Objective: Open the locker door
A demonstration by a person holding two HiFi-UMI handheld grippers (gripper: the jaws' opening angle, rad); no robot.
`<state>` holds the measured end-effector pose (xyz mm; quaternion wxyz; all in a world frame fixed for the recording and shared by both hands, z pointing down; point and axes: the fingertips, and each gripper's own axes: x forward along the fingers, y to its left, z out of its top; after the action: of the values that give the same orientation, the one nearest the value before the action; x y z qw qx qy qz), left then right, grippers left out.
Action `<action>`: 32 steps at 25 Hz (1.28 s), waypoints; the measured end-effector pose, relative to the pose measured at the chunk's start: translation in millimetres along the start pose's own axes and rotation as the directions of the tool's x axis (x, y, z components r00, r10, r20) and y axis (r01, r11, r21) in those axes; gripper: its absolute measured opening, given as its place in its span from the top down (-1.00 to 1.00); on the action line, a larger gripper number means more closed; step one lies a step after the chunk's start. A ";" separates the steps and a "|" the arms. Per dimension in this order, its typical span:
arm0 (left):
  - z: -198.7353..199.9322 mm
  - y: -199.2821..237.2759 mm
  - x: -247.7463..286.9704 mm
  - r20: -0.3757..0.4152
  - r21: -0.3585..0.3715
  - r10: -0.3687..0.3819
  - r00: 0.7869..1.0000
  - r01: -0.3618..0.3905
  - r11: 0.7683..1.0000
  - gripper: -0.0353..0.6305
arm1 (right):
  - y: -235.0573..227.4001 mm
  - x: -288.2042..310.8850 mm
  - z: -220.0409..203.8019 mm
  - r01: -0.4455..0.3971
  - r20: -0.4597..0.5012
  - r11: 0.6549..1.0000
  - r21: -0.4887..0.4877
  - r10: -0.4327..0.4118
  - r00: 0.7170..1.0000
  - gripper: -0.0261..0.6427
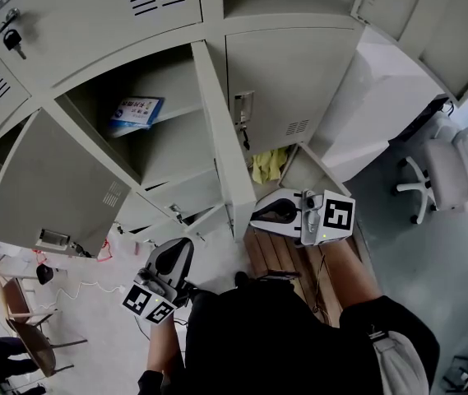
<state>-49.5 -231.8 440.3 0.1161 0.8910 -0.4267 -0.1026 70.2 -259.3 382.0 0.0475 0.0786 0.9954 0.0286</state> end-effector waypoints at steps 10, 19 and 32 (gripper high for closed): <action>3.6 11.3 -9.7 -0.002 -0.004 0.023 1.000 -0.023 1.000 0.84 | -7.4 -15.6 4.5 0.095 0.044 0.995 0.026 -0.097 0.994 0.89; 23.8 -0.3 -18.6 0.015 0.046 0.022 1.000 -0.023 0.999 0.84 | 9.0 -20.8 14.1 0.162 0.094 0.986 0.029 -0.164 0.982 0.89; 46.8 -43.5 -57.0 0.060 0.094 -0.066 0.996 0.060 0.994 0.84 | 92.3 14.9 29.9 0.173 0.099 0.985 0.020 -0.174 0.980 0.89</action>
<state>-65.6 -166.2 387.6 0.0582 0.9048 -0.4060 -0.1144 72.8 -164.4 356.9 0.0991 -0.0070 0.9949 0.0148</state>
